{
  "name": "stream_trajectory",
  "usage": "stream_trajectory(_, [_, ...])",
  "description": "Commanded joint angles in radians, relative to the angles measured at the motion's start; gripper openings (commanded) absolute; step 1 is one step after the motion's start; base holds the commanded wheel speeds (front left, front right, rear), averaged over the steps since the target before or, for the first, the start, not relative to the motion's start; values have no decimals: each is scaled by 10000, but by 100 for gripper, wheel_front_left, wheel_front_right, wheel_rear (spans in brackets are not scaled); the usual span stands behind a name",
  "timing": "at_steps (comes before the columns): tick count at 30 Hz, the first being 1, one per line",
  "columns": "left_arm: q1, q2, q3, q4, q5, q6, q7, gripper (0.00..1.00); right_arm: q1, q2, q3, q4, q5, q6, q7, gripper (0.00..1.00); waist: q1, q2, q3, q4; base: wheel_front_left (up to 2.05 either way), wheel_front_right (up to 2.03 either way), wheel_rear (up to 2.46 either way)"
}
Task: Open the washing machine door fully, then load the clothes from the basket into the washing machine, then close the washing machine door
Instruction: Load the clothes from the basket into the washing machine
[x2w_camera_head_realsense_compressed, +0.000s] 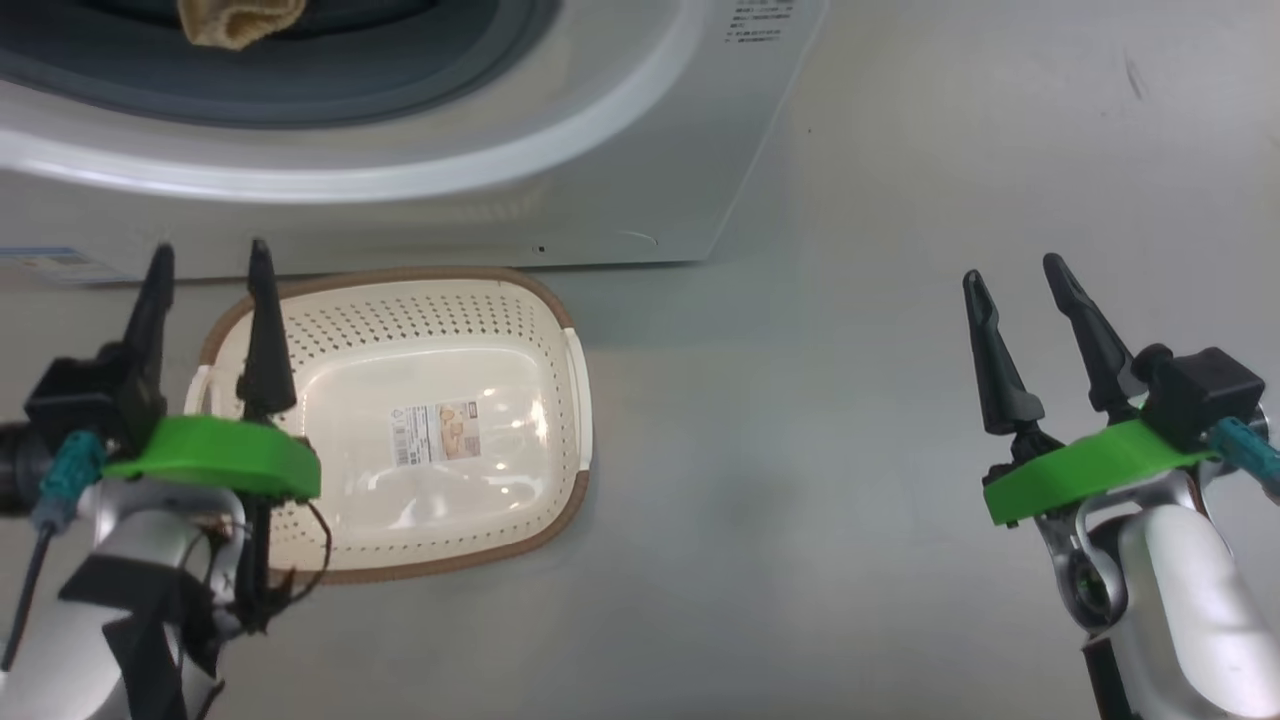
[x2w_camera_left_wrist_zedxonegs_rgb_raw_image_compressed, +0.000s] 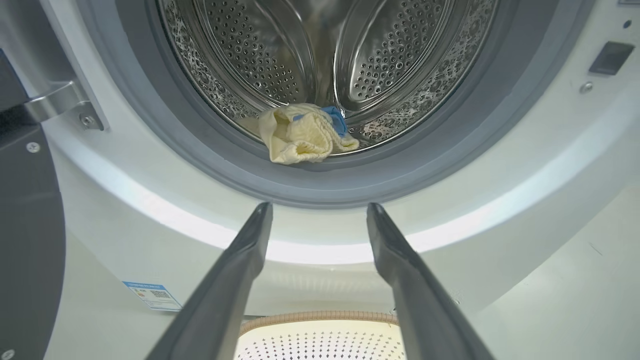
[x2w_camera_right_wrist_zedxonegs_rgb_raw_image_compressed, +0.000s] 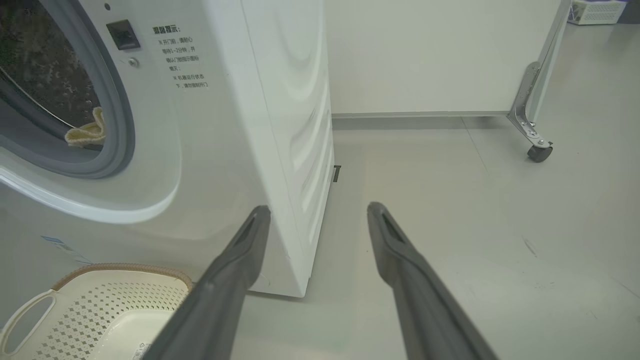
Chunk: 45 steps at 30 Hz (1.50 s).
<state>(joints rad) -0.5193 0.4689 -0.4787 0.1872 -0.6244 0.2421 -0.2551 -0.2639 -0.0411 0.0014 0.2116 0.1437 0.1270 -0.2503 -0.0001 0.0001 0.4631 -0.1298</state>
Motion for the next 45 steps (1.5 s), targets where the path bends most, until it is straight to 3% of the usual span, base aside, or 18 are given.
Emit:
stream_trajectory(1, [282,258,429,-430,132,432,-65,100,278,-91,109,-249,-142,37,68,100,1,-1,-379,242,0,0,0])
stream_trajectory(13, [1791,-239,145,-540,240,634,-66,100,851,-91,-80,-461,-405,37,537,100,1,-1,-1383,732,0,0,0])
stream_trajectory(28, [2475,-222,229,-346,177,756,-66,100,1463,-91,47,-631,-268,37,741,100,1,-1,-2237,609,0,0,0])
stream_trajectory(45, [2556,-263,91,-309,125,804,-36,100,1562,-91,85,-761,-258,37,856,100,1,-1,-2422,652,0,0,0])
